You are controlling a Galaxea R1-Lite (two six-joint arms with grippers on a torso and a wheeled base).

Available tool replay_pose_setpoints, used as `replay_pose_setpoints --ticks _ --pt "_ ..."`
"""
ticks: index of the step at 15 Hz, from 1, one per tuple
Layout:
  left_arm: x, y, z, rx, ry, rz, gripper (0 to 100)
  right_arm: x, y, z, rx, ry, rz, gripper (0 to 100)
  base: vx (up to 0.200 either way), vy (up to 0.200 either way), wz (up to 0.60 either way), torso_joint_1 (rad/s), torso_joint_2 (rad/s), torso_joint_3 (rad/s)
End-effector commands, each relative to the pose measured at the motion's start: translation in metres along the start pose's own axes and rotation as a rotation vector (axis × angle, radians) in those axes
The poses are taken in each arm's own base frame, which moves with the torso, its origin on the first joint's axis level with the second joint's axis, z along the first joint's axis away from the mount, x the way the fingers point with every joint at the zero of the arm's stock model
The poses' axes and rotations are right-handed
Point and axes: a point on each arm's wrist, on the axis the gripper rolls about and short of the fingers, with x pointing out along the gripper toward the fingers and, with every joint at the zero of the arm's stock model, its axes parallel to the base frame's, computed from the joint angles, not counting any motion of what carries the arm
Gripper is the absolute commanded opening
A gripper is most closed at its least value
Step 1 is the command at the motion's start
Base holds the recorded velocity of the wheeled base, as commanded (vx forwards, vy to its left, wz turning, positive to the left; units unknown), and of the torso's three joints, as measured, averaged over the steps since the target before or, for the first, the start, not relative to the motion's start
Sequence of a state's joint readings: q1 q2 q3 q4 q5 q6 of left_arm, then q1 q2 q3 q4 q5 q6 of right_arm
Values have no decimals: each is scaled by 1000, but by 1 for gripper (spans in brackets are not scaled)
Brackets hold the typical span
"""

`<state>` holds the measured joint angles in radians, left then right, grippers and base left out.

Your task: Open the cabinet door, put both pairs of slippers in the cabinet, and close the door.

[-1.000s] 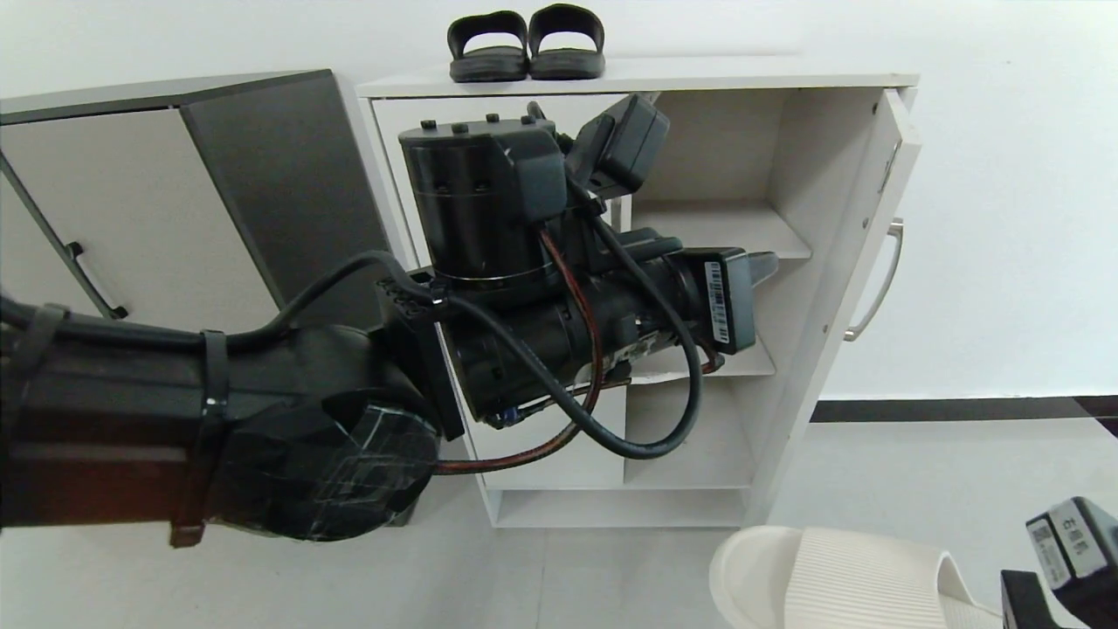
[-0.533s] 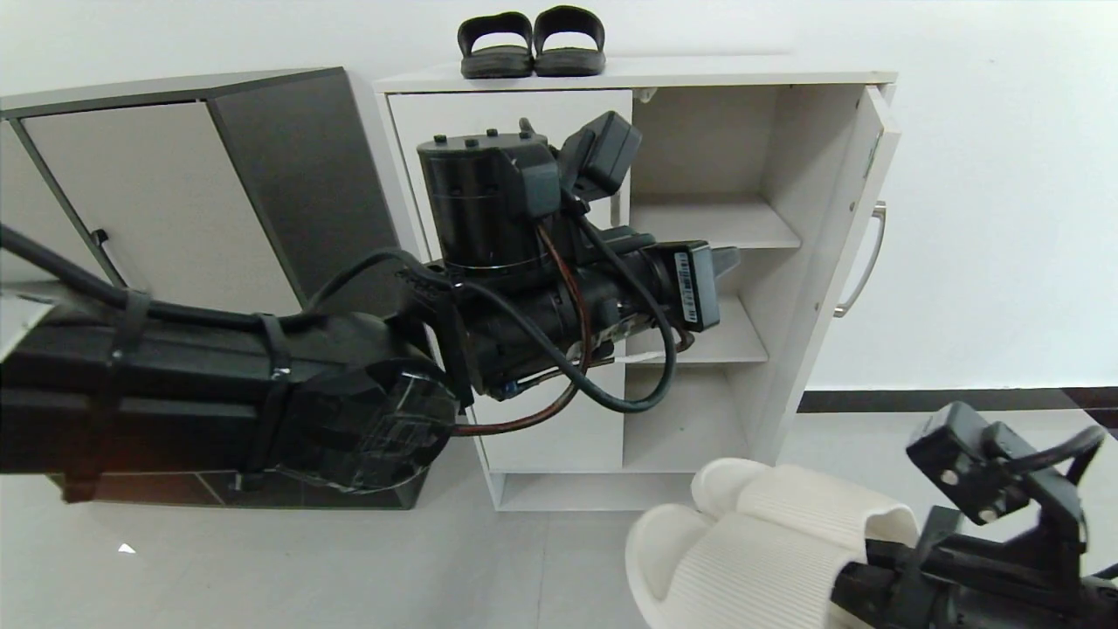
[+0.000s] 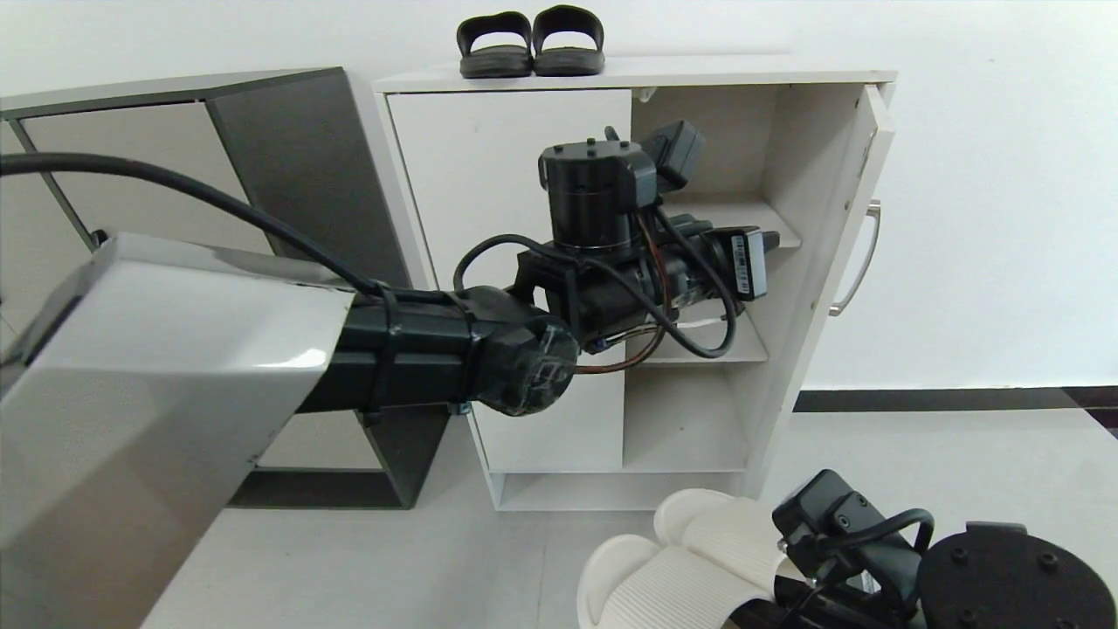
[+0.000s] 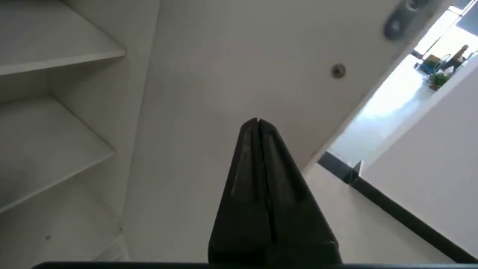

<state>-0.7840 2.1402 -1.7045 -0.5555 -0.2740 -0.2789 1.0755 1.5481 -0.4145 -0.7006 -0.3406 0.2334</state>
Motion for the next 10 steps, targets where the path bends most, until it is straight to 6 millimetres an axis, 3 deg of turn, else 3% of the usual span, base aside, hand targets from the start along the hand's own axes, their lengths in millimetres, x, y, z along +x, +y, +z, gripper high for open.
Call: replay_pose_setpoints --ticks 1,4,6,8,10 --pt "25 2 -19 -11 34 -25 0 3 1 -4 -9 18 0 0 0 0 0 0 0 0" --pt "45 -12 -24 -18 60 -59 0 4 1 -7 -15 32 -5 0 0 0 0 0 0 0" --pt "49 -15 -38 -34 123 -86 0 4 1 -8 -16 35 -6 0 0 0 0 0 0 0" --pt "47 -35 -28 -27 102 -129 0 5 1 -9 -18 40 -7 0 0 0 0 0 0 0" --pt "39 -67 -7 -14 53 -195 0 6 1 -11 -20 46 -8 0 0 0 0 0 0 0"
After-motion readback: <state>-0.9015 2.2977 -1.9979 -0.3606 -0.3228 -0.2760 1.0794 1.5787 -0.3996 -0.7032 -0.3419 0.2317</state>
